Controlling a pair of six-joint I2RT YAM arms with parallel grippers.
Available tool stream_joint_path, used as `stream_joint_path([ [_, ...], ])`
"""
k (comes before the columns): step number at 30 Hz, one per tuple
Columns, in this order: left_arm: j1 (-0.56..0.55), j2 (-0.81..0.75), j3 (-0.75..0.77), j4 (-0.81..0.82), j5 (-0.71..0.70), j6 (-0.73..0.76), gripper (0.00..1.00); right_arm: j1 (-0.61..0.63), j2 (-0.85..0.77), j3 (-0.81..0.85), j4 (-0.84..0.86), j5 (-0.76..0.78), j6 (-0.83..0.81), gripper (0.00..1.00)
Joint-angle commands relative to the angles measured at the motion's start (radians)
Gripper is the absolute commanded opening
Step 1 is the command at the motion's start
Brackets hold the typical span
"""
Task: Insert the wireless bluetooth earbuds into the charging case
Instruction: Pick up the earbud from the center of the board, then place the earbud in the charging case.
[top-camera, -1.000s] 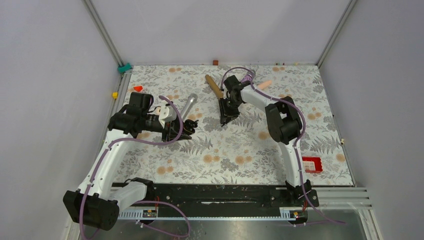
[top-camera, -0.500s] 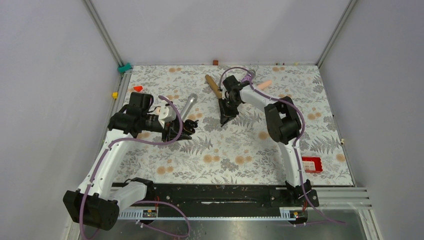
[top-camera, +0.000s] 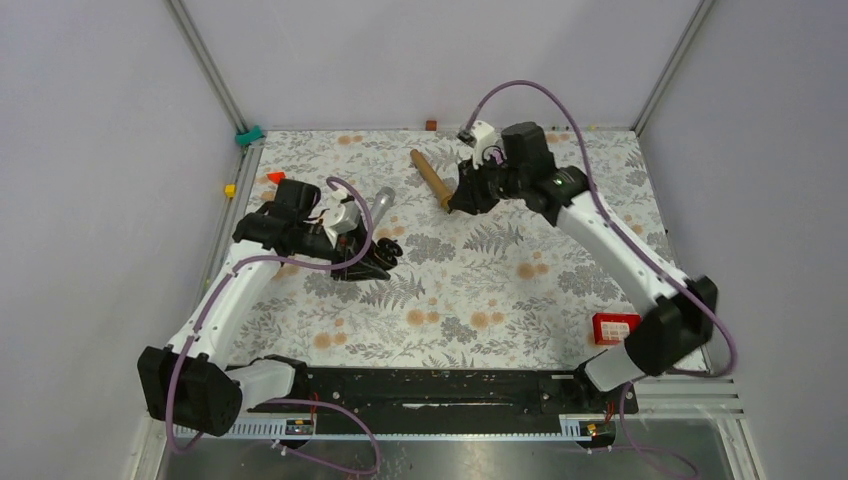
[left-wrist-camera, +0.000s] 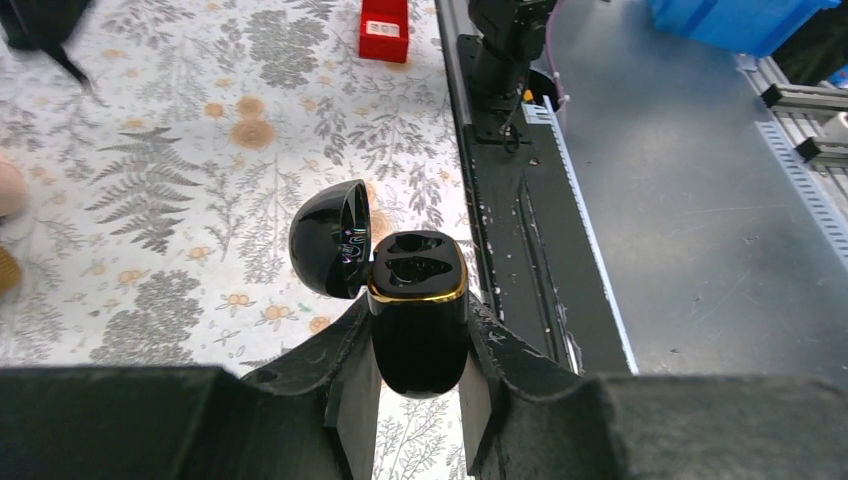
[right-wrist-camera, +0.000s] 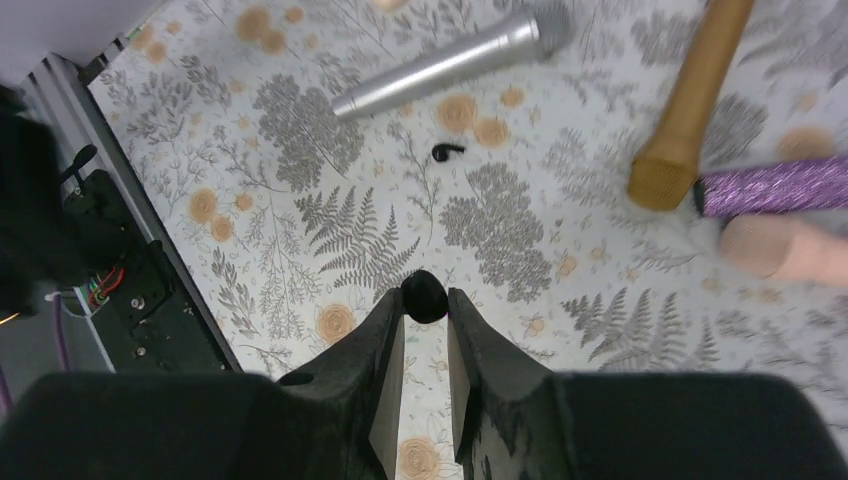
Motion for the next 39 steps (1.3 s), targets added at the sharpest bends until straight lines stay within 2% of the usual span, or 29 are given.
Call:
stream_joint_path([
  [1, -0.049, 0.038, 0.037, 0.025, 0.052, -0.002, 0.00, 0.014, -0.193, -0.108, 0.111, -0.041, -0.130, 0.20],
  [8, -0.084, 0.163, 0.169, 0.024, 0.032, -0.115, 0.00, 0.028, -0.405, -0.175, 0.134, 0.021, -0.225, 0.21],
  [11, -0.099, 0.201, 0.229, 0.088, -0.030, -0.243, 0.00, 0.031, -0.464, -0.190, 0.140, 0.031, -0.229, 0.21],
  [14, -0.129, 0.159, 0.174, 0.408, -0.193, -0.568, 0.00, 0.031, -0.507, -0.182, 0.123, 0.050, -0.233, 0.22],
  [17, -0.143, 0.111, 0.100, 0.659, -0.264, -0.735, 0.00, 0.031, -0.529, -0.161, 0.101, 0.062, -0.240, 0.22],
  [20, -0.159, 0.083, 0.033, 0.858, -0.274, -0.851, 0.00, 0.031, -0.550, -0.144, 0.083, 0.043, -0.236, 0.22],
  [22, -0.172, 0.059, -0.046, 1.046, -0.272, -0.982, 0.00, 0.031, -0.563, -0.133, 0.065, 0.013, -0.240, 0.22],
  [27, -0.226, 0.032, -0.326, 1.668, -0.256, -1.289, 0.00, 0.032, -0.591, -0.137, 0.041, -0.122, -0.277, 0.22],
  [32, -0.286, 0.130, -0.486, 2.301, -0.304, -1.533, 0.00, 0.056, -0.605, -0.181, 0.038, -0.178, -0.329, 0.23],
  [33, -0.293, 0.148, -0.504, 2.376, -0.315, -1.557, 0.00, 0.064, -0.607, -0.189, 0.028, -0.192, -0.351, 0.23],
  [39, -0.332, 0.181, -0.533, 2.371, -0.387, -1.505, 0.00, 0.118, -0.616, -0.253, 0.026, -0.216, -0.436, 0.24],
])
